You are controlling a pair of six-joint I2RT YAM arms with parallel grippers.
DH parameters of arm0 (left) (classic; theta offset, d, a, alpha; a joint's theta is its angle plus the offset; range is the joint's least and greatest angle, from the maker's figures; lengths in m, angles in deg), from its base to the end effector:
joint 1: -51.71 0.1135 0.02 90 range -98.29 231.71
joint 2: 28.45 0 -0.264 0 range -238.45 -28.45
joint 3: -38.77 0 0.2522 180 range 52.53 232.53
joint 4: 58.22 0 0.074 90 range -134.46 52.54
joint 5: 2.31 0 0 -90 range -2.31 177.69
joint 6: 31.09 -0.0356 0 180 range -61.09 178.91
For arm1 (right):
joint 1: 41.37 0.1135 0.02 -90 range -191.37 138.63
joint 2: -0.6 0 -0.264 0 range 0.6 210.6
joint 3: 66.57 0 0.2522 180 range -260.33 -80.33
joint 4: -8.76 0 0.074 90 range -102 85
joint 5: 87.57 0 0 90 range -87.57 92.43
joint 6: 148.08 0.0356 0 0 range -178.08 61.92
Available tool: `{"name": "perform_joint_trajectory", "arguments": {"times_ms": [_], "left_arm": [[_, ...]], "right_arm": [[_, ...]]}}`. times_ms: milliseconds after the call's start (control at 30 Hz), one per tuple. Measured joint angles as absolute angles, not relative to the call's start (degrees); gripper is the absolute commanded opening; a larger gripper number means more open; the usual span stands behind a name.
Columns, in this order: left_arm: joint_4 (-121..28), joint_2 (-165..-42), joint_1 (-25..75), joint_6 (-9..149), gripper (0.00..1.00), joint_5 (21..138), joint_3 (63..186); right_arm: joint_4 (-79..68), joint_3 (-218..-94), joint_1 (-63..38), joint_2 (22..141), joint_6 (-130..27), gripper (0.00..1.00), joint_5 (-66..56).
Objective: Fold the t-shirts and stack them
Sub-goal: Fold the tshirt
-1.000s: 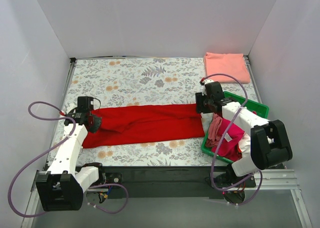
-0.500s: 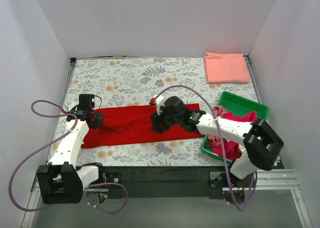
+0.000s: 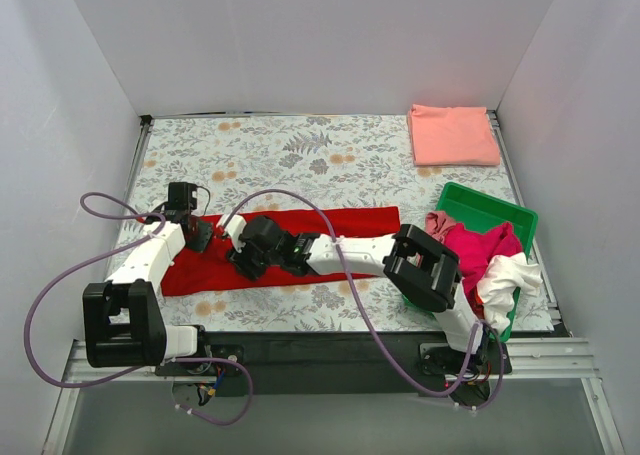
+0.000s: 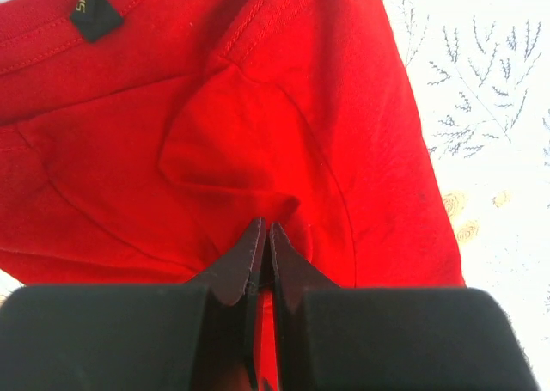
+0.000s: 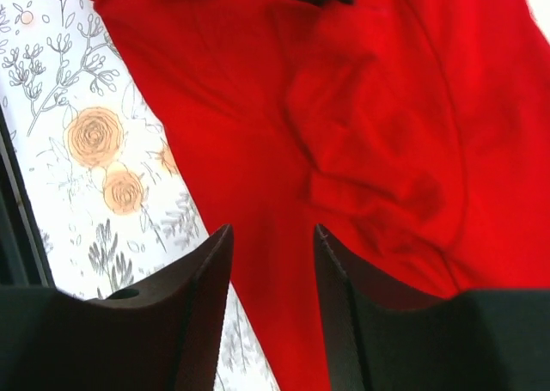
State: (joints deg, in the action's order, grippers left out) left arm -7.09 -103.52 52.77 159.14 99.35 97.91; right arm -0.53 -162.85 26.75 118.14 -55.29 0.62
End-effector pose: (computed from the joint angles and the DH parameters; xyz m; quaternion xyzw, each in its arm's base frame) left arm 0.2368 0.0116 0.1991 -0.7667 0.6026 -0.0861 0.2040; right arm 0.1747 0.4379 0.2004 -0.4752 0.7267 0.2988 0.3959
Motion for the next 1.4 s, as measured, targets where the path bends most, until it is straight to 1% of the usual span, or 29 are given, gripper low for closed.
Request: {"name": "perform_joint_trajectory", "arguments": {"times_ms": [233,433,600,700,900,967,1000,1067,1400], "left_arm": [[-7.14,-103.57,53.41,159.99,0.00,101.27,98.05],[-7.07,-103.57,53.84,160.69,0.00,102.73,98.22],[-7.07,-103.70,53.89,160.78,0.00,103.37,98.33],[-7.12,-103.92,53.97,160.78,0.00,103.43,98.35],[-7.12,-104.00,54.19,160.78,0.00,103.50,98.37],[-7.14,-104.00,54.21,160.78,0.00,103.52,98.37],[-7.12,-104.00,54.21,160.78,0.00,103.52,98.37],[-7.14,-104.00,54.21,160.78,0.00,103.52,98.37],[-7.09,-103.30,54.24,160.78,0.00,103.11,98.37]], "right_arm": [[-0.51,-168.53,27.97,124.95,-54.81,0.40,4.93],[-0.66,-171.00,27.66,128.32,-53.65,0.40,9.45],[-0.61,-172.01,27.64,128.74,-52.36,0.39,12.93],[-0.53,-172.21,27.64,128.74,-51.97,0.34,14.44],[-0.57,-172.18,27.64,128.76,-51.80,0.33,14.90],[-0.55,-172.07,27.64,128.76,-51.82,0.26,14.59],[-0.57,-171.97,27.66,128.76,-51.84,0.12,14.33],[-0.55,-171.57,27.75,128.74,-51.95,0.02,13.96],[-2.10,-171.09,28.76,126.07,-52.49,0.01,13.19]]}}
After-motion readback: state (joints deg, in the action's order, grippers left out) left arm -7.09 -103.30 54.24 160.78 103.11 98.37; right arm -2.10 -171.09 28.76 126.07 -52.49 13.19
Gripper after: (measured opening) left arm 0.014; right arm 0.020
